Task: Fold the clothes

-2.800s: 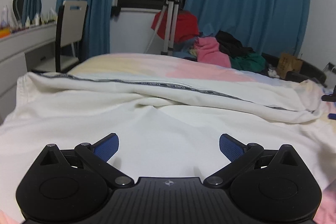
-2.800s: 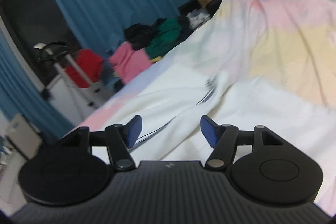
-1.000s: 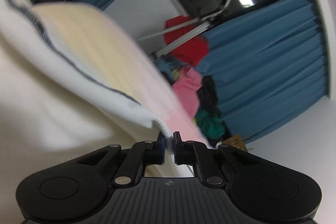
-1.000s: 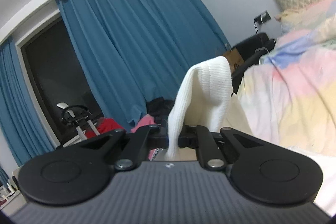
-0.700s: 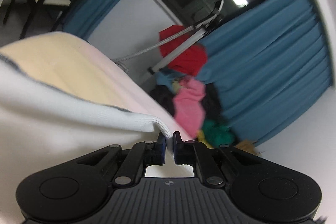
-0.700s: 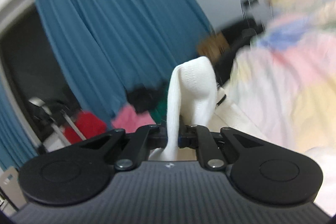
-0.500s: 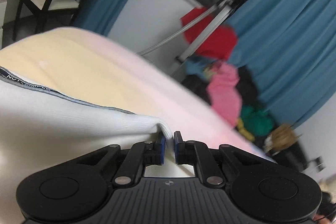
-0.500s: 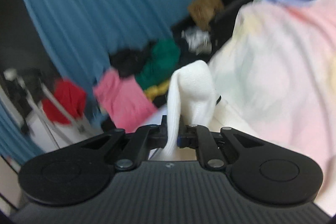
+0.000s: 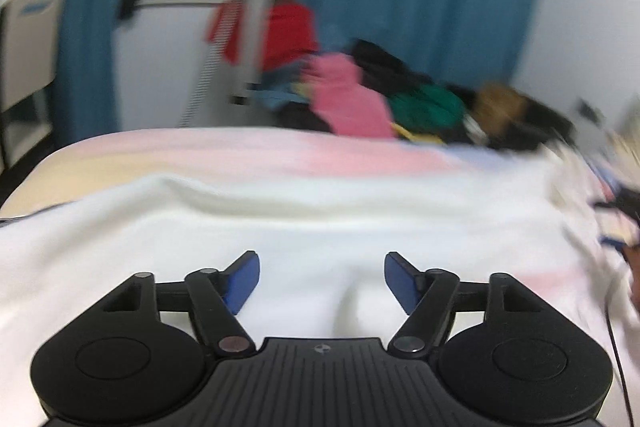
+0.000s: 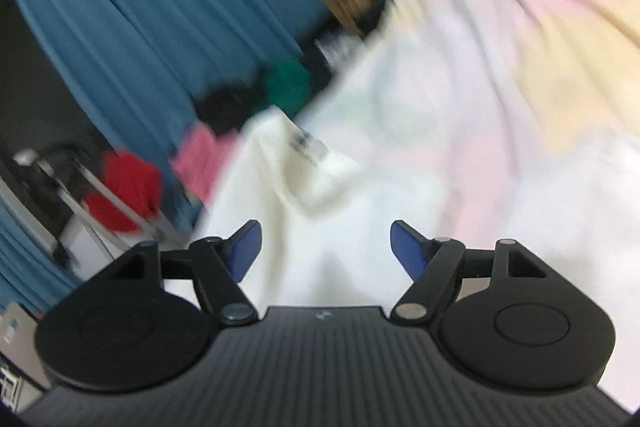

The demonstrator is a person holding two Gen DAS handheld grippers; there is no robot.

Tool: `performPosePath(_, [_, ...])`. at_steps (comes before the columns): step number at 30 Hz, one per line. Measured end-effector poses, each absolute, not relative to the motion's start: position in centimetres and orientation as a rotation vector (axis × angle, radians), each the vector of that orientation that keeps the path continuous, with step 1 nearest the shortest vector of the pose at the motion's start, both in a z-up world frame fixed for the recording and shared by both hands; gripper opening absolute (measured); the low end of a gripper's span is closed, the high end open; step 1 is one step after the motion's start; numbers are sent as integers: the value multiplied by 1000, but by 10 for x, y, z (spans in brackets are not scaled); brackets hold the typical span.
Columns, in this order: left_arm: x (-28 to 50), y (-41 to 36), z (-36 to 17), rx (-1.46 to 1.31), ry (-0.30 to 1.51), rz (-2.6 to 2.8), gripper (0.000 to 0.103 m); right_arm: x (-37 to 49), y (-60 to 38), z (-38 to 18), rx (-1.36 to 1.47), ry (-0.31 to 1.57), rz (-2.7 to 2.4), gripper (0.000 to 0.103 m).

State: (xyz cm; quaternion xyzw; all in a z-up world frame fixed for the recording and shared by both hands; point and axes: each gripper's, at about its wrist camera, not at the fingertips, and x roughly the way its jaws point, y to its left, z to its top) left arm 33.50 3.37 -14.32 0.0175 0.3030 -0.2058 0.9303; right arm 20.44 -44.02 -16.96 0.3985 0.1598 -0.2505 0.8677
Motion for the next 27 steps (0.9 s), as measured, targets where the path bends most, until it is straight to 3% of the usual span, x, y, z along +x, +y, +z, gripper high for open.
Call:
performPosePath(6, [298, -27, -169, 291, 653, -441, 75, 188, -450, -196, 983, 442, -512, 74])
performPosePath(10, [310, -39, -181, 319, 673, -370, 75, 194, -452, -207, 995, 445, -445, 74])
performPosePath(11, [314, -40, -181, 313, 674, -357, 70, 197, -453, -208, 994, 439, -424, 74])
performPosePath(13, [322, -43, -182, 307, 678, -320, 48, 205, -456, -209, 1010, 424, -375, 72])
performPosePath(14, [326, -40, -181, 296, 689, -306, 41, 211, -457, -210, 1024, 417, -353, 66])
performPosePath(16, [334, -35, -179, 273, 709, -309, 32, 224, -459, -210, 1024, 414, -333, 66])
performPosePath(18, [333, -40, -179, 306, 705, -330, 10, 237, -459, -208, 979, 429, -324, 54])
performPosePath(20, [331, -45, -175, 324, 696, -339, 5, 243, -459, -208, 950, 450, -338, 14])
performPosePath(27, [301, -39, -146, 329, 642, -403, 3, 223, -473, -189, 1003, 376, -312, 8])
